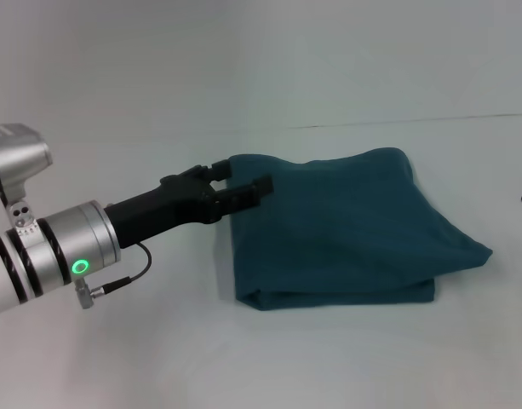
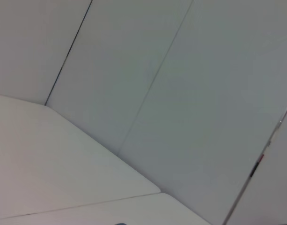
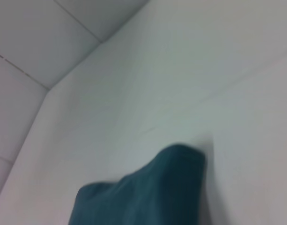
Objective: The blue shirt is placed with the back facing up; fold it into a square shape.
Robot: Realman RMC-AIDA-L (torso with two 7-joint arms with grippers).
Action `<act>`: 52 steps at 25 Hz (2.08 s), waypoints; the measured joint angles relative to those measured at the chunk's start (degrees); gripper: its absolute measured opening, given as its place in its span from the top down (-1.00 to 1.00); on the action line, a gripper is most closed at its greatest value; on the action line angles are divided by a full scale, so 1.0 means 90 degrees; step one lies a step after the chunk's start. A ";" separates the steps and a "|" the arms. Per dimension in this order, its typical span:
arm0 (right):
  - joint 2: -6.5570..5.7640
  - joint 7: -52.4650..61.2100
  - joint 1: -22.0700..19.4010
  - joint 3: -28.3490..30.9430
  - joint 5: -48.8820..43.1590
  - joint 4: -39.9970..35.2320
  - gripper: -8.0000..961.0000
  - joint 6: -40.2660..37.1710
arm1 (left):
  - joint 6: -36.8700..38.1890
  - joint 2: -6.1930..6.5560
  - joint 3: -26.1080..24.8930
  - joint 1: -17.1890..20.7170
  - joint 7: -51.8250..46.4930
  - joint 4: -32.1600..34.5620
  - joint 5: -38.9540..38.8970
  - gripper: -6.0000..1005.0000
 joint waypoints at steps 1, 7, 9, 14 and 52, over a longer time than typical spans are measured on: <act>-0.0021 -0.0005 0.0082 -0.0006 -0.0001 0.0000 0.30 0.0067 | -0.0017 0.0000 -0.0006 -0.0001 0.0005 0.0000 -0.0013 -0.91; -0.0004 -0.0023 0.0822 -0.0071 -0.0249 0.0017 0.03 0.0531 | -0.0179 0.0004 -0.0011 -0.0050 -0.0034 0.0001 -0.0025 -0.91; 0.0063 -0.0027 0.1057 -0.0111 -0.0439 0.0048 -0.07 0.0674 | -0.0228 0.0002 -0.0010 -0.0057 -0.0042 0.0003 -0.0026 -0.90; 0.0260 -0.0386 0.1490 -0.0620 -0.0608 0.0316 0.02 0.0890 | -0.0732 -0.0004 -0.0016 -0.0061 -0.0061 0.0001 -0.0090 -0.90; 0.1118 -0.1667 0.1670 -0.2959 -0.0448 0.0197 0.98 0.3518 | -0.1143 -0.0011 -0.0030 -0.0048 -0.0159 -0.0253 -0.0175 -0.90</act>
